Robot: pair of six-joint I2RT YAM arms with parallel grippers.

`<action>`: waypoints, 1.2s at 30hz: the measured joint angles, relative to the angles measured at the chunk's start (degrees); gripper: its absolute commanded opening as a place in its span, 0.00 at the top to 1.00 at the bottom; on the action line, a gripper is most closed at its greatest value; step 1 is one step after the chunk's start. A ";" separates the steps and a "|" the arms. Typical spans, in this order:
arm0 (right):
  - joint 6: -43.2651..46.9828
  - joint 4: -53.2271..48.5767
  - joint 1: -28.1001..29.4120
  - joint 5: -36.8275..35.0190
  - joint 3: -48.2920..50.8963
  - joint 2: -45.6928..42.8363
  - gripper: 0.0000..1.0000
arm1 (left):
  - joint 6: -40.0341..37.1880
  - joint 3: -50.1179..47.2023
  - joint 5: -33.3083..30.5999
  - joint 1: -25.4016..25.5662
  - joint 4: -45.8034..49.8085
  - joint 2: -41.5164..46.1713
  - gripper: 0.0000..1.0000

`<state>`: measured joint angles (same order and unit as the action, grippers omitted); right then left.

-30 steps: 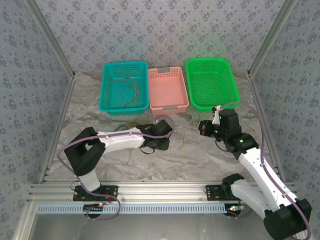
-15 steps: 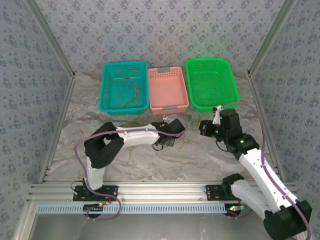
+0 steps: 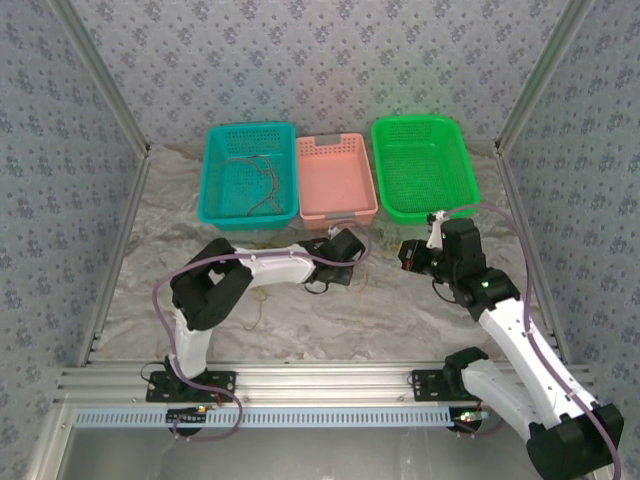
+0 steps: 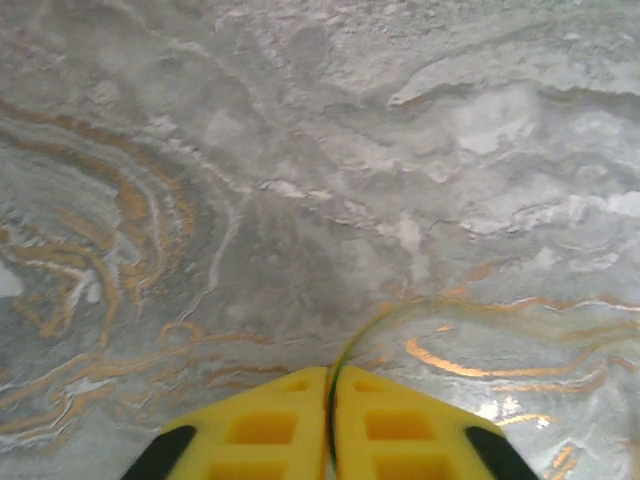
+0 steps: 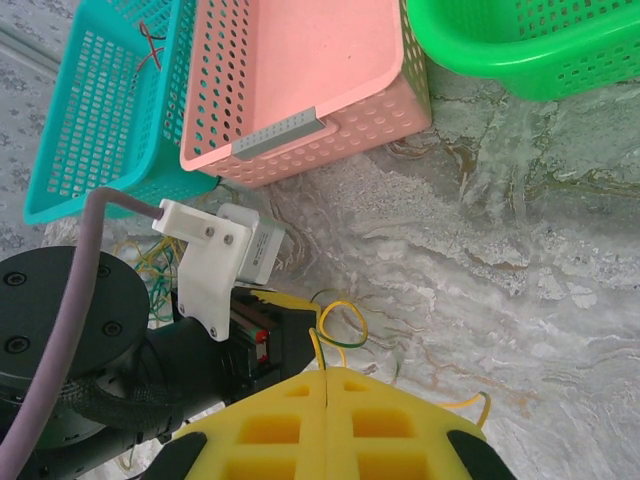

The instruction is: Untangle the cables

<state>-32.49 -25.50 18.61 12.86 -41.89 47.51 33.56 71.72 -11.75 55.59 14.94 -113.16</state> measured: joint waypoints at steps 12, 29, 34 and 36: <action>2.03 -0.28 -0.48 4.09 0.00 -1.20 0.79 | -9.20 0.68 -6.69 -2.93 5.42 12.70 1.00; 5.73 1.70 5.14 9.03 -15.17 -0.33 0.39 | -31.01 22.45 5.86 -8.28 15.04 20.61 1.00; 16.39 1.18 9.75 7.91 -24.48 7.15 0.29 | -32.76 22.77 10.12 -8.22 17.03 21.20 1.00; 21.68 0.57 9.79 7.72 -27.19 9.42 0.28 | -33.51 22.86 11.30 -8.15 17.68 21.55 1.00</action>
<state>-10.81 -24.93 28.40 20.58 -69.08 56.93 0.05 94.59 -0.45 47.44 32.62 -91.61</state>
